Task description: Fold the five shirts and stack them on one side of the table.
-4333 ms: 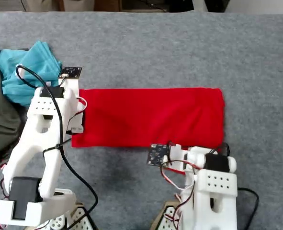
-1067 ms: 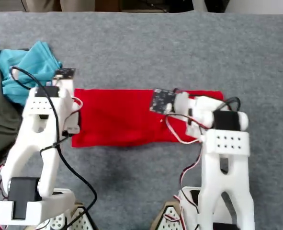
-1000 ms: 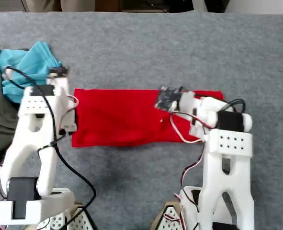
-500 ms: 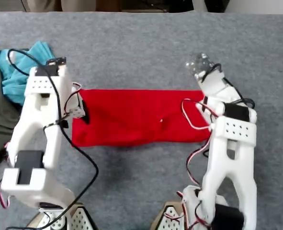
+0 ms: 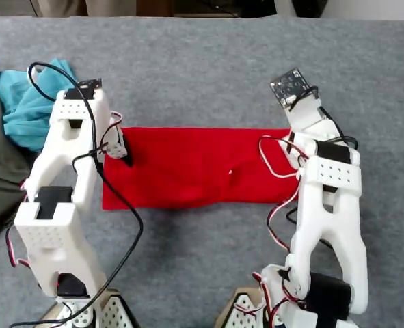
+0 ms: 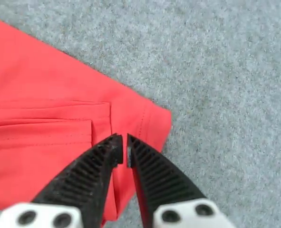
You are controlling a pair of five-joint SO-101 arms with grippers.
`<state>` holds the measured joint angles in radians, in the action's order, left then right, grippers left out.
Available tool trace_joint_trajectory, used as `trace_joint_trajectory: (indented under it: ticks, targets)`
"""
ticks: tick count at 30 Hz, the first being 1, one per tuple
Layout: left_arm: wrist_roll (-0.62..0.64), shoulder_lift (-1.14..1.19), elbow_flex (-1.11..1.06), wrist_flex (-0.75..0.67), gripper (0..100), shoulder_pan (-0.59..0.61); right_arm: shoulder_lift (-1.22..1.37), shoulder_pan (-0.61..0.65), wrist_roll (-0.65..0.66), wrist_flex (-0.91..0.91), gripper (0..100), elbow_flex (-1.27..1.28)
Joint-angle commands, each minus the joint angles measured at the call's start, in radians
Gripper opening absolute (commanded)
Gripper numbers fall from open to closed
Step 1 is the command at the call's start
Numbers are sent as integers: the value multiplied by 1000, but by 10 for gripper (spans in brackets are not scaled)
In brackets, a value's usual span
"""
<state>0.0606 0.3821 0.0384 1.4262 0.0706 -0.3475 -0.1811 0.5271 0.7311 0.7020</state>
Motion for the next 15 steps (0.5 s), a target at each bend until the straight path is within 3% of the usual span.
trace_joint_trajectory:
  ticks: [1,9,15]
  targets:
    - [-55,8,55,-11,197,5,-1,-16,-5,-23,27,-19]
    - [-169,56,41,-80,168,66,1,-16,-3,-23,27,-18]
    - [-167,104,-35,-158,164,41,1,-16,-3,-23,27,-18]
